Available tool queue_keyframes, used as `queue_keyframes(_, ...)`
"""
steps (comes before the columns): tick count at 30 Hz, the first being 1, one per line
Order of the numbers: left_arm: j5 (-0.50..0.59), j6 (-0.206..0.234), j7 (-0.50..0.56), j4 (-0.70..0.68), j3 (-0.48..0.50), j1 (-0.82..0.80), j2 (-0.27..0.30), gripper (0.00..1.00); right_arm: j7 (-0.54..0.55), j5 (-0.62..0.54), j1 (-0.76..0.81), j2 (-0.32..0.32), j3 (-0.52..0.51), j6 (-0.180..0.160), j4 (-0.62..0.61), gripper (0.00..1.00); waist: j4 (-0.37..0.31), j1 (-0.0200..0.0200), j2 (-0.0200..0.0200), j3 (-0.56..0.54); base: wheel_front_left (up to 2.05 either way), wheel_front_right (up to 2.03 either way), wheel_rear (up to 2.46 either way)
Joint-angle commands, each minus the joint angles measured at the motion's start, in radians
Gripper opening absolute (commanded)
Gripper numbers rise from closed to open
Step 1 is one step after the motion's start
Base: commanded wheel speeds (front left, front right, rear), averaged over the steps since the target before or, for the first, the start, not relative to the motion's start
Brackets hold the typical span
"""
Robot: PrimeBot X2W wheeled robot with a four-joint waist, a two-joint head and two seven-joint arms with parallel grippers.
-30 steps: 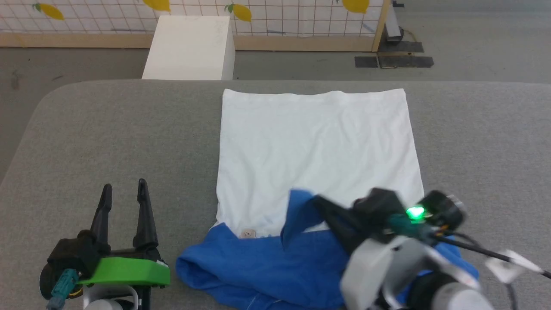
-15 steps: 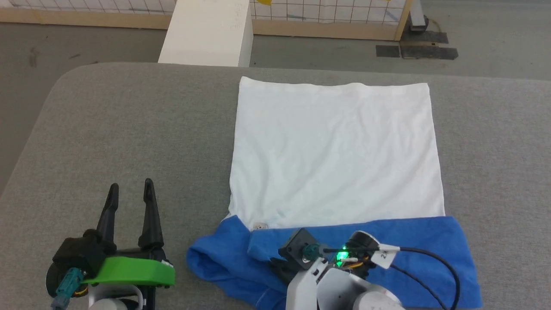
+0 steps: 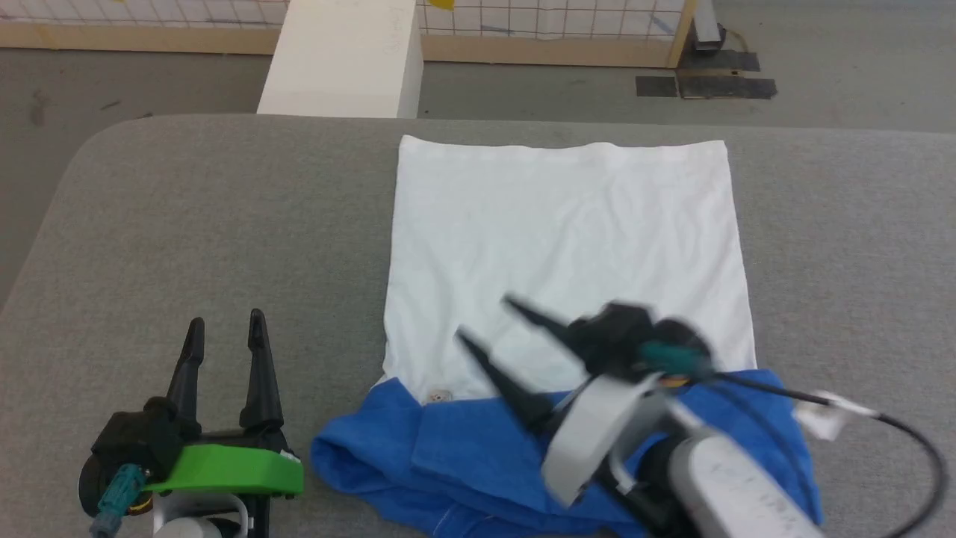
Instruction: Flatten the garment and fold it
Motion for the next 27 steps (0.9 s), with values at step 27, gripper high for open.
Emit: queue_keyframes(27,-0.178,-0.048,0.578,0.220,-0.314,-0.829,0.429,1.00,-0.273,-0.107,0.091,0.011,-0.513,-0.001,-0.239,1.00,-0.302,0.0000,0.0000,0.364,0.00,0.00,0.00)
